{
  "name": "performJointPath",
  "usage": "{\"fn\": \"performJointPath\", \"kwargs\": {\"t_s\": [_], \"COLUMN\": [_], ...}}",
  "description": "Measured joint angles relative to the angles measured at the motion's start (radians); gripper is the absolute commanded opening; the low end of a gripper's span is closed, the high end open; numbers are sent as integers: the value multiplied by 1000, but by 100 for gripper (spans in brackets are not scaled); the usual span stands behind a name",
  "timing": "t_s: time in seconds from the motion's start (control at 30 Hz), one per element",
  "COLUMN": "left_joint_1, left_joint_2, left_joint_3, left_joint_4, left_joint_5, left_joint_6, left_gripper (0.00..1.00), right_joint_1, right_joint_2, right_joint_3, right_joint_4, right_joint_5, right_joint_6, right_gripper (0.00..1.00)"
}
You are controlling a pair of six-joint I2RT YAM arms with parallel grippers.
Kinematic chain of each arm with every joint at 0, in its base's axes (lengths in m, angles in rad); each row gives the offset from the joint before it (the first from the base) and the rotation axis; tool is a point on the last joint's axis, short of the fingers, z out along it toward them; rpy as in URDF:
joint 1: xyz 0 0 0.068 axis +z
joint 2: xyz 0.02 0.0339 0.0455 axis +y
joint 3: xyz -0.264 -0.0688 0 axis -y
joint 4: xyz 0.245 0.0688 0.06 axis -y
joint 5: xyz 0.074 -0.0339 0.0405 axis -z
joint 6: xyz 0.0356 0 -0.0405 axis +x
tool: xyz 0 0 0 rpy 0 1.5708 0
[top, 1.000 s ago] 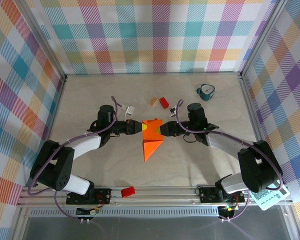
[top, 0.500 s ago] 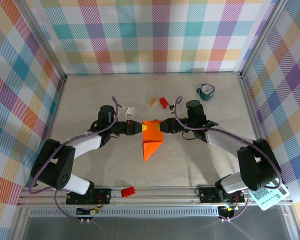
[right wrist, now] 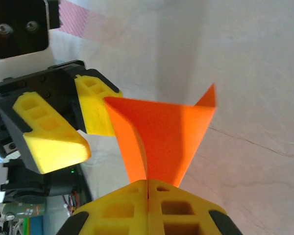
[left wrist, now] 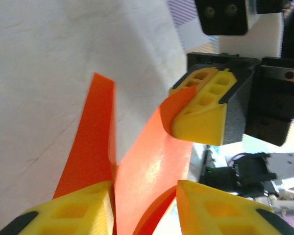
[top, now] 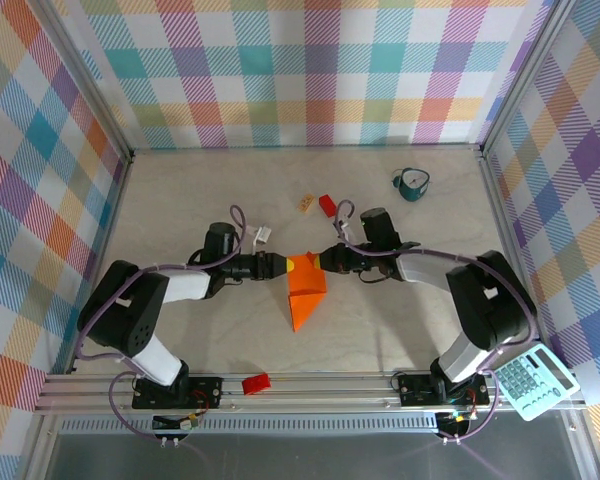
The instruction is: Fold a paper plane with a square sheet of paper (fold left side to right side)
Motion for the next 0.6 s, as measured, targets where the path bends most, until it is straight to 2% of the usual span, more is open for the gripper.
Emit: {"fn": "performJointPath", "kwargs": {"t_s": [0.17, 0.37, 0.5, 0.6], "left_joint_1": [0, -35, -180, -306], "left_joint_2": [-16, -260, -417, -470], "left_joint_3": [-14, -16, 7, 35], "left_joint_4": [-62, -263, -447, -570], "left_joint_5": [-111, -293, -464, -591], "left_joint_6": [41, 145, 223, 257], "left_gripper": [46, 47, 48, 48], "right_joint_1": [0, 0, 0, 0], "right_joint_2": [61, 61, 61, 61], "right_joint_3": [0, 42, 90, 110], "right_joint_4": [-13, -120, -188, -225], "right_joint_5": [27, 68, 75, 79], "right_joint_6": [28, 58, 88, 113], "right_gripper": [3, 4, 5, 5]}}
